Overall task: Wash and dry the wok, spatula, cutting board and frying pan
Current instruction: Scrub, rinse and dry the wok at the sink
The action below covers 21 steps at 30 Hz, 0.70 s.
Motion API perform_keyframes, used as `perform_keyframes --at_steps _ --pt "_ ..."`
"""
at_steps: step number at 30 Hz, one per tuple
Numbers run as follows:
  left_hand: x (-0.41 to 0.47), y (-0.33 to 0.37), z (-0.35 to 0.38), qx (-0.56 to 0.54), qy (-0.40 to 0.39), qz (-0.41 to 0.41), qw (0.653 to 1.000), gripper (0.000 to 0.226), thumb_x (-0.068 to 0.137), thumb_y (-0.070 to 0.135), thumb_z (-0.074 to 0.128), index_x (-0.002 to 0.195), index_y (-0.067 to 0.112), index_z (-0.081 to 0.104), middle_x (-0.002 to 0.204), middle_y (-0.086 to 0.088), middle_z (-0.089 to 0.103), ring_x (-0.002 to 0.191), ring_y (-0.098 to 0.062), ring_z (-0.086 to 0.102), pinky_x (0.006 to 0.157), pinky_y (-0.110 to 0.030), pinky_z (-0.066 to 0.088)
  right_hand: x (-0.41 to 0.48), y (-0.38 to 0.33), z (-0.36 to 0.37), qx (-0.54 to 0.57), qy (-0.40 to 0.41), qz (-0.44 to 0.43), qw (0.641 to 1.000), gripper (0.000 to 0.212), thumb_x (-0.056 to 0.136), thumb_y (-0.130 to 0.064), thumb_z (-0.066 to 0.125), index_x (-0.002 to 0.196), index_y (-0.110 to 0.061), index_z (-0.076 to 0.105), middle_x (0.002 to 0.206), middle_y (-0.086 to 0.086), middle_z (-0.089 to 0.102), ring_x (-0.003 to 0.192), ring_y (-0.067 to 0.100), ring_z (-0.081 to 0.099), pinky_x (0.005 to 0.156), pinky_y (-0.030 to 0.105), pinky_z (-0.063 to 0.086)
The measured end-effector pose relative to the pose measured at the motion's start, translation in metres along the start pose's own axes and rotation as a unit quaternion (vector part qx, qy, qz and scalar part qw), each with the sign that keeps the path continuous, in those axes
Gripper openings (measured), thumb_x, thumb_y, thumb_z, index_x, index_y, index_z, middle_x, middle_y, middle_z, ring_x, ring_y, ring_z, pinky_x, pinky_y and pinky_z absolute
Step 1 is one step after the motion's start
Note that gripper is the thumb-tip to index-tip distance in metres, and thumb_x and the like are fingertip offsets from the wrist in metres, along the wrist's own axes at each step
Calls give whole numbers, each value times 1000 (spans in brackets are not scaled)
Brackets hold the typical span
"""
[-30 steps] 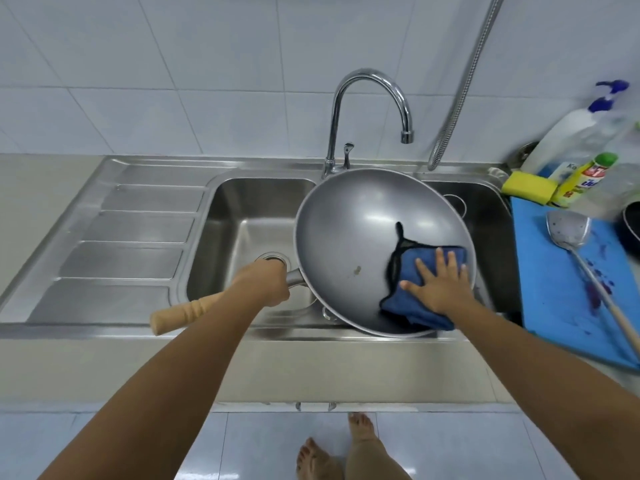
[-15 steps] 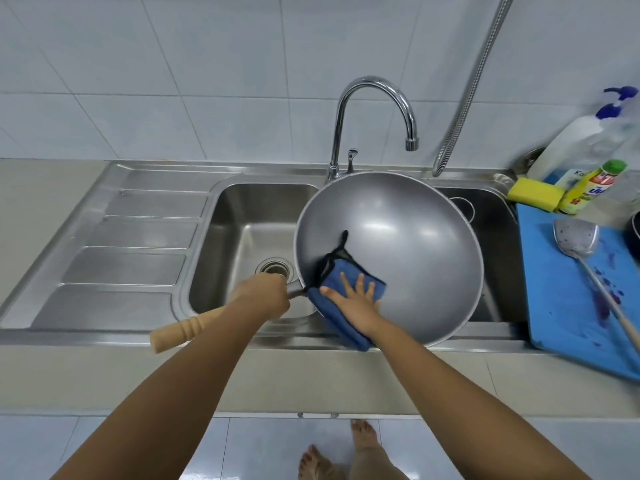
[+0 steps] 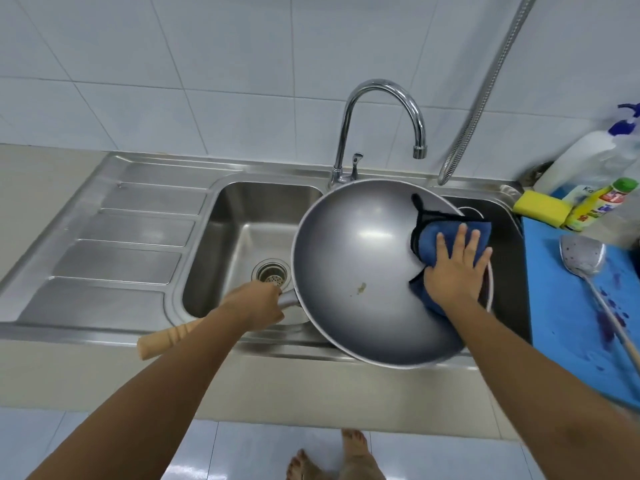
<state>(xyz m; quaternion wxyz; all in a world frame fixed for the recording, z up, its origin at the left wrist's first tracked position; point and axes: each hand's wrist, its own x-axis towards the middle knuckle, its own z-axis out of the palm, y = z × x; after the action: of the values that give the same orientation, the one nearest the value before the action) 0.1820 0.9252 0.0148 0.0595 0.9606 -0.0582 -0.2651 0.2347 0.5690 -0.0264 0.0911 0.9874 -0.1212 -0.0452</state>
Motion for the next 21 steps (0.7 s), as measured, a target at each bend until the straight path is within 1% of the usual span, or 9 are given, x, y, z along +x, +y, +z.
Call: perform_keyframes --at_steps 3,5,7,9,11,12,14,17,21 --pt "3 0 -6 23 3 4 1000 23 87 29 56 106 16 60 95 -3 59 84 -24 55 69 -31 43 -9 -62 14 131 -56 -33 989 77 92 -68 30 155 -34 1 161 11 -16 146 37 -17 115 61 -5" --pt "5 2 -14 36 -1 5 999 23 86 26 54 106 18 61 92 -2 58 83 -24 57 68 -32 44 -35 -112 15 239 -112 -97 960 76 90 -71 32 154 -38 6 162 7 -12 148 33 -15 115 58 -5" --pt "6 4 -19 48 -1 -3 999 22 83 22 51 103 19 61 91 -1 60 82 -24 58 67 -32 44 -62 -155 3 391 -155 -162 893 65 93 -64 37 150 -46 11 162 -1 -11 148 25 -16 116 53 -7" --pt "5 6 -21 50 -2 -10 999 18 85 18 50 100 16 60 97 -4 63 85 -26 60 70 -33 47 -73 -185 -20 549 -181 -185 795 56 95 -59 41 142 -58 12 161 -11 -10 148 18 -17 119 49 -6" --pt "3 10 -21 47 1 -18 999 18 89 16 48 102 14 60 101 -6 64 90 -27 62 75 -33 50 -60 -203 -37 600 -135 -200 763 56 95 -56 42 140 -60 10 161 -14 -11 148 19 -15 119 48 -1" --pt "3 12 -21 53 4 -21 998 21 90 16 48 106 13 61 101 -6 63 91 -27 61 76 -33 50 -45 -209 -44 589 -90 -213 774 58 96 -55 44 145 -55 12 162 -10 -10 148 23 -13 118 47 1" --pt "2 13 -20 69 12 -15 997 27 89 17 48 112 15 61 104 -7 61 92 -27 60 75 -34 47 -1 -213 -45 497 -2 -236 835 61 96 -52 46 151 -36 23 163 4 -3 148 35 -6 118 50 4" --pt "-2 8 -14 67 7 -13 998 30 86 17 49 113 19 62 105 -6 62 89 -26 58 71 -33 43 70 -182 -37 329 35 -151 932 61 99 -54 37 152 -26 28 162 12 4 148 40 1 118 54 5" --pt "-6 3 -1 70 17 -15 997 28 87 19 51 112 20 63 107 -6 64 92 -26 59 72 -32 42 103 -97 -19 176 89 -66 978 65 98 -55 33 155 -28 15 163 11 2 148 39 -1 117 59 1"
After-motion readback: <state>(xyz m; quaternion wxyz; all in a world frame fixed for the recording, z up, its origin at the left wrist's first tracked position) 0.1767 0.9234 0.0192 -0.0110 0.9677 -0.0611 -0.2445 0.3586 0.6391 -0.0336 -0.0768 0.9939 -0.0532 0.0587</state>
